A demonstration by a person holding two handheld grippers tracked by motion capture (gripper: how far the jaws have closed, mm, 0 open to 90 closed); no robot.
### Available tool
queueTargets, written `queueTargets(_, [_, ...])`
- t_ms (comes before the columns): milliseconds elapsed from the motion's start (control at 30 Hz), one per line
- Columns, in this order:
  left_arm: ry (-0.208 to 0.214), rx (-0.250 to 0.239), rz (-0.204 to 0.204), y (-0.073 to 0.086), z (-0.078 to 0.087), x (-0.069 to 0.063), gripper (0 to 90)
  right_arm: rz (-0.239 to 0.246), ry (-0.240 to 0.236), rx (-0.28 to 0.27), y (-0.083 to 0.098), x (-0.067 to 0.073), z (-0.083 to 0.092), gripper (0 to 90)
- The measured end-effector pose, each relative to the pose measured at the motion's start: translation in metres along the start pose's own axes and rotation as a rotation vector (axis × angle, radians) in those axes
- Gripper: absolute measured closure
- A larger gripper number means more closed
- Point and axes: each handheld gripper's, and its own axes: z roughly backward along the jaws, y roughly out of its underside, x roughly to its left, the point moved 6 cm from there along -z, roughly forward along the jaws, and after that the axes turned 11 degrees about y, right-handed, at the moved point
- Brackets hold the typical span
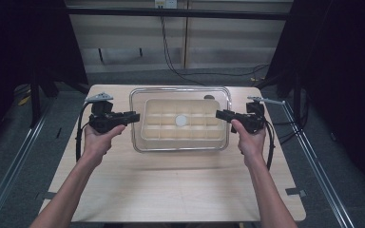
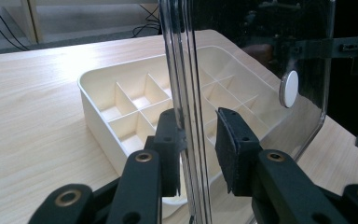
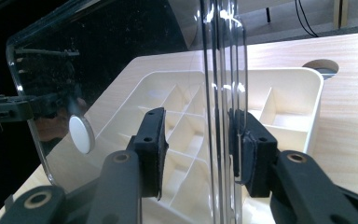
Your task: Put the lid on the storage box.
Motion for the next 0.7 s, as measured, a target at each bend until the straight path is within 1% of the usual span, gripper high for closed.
queueTargets(200, [-0.009, 0.003, 0.003, -0.008, -0.002, 0.009, 71.0, -0.002, 0.0, 0.003, -0.007, -0.001, -0.008, 58.4])
queueTargets(300, [-0.014, 0.002, 0.01, -0.013, -0.005, 0.013, 71.0, -0.007, 0.003, 0.004, -0.011, -0.003, -0.013, 58.3])
queueTargets(333, [-0.015, 0.003, 0.016, -0.015, -0.006, 0.013, 71.0, -0.006, 0.004, 0.0, -0.012, -0.004, -0.014, 58.2])
queueTargets(400, [-0.025, 0.002, 0.007, -0.017, -0.006, 0.012, 71.0, -0.005, 0.004, 0.004, -0.014, -0.005, -0.016, 58.1])
queueTargets(433, [-0.022, -0.004, 0.009, -0.019, -0.007, 0.011, 71.1, -0.005, 0.003, 0.001, -0.015, -0.006, -0.017, 58.0])
queueTargets(500, [-0.016, 0.002, 0.004, -0.02, -0.008, 0.011, 71.1, -0.013, -0.001, 0.001, -0.016, -0.009, -0.017, 57.9])
queueTargets(567, [-0.026, 0.006, 0.007, -0.021, -0.012, 0.014, 71.1, -0.015, 0.0, 0.003, -0.016, -0.011, -0.019, 57.8])
queueTargets(700, [-0.032, 0.015, 0.021, -0.021, -0.018, 0.023, 70.9, -0.014, 0.02, 0.01, -0.016, -0.014, -0.025, 57.7])
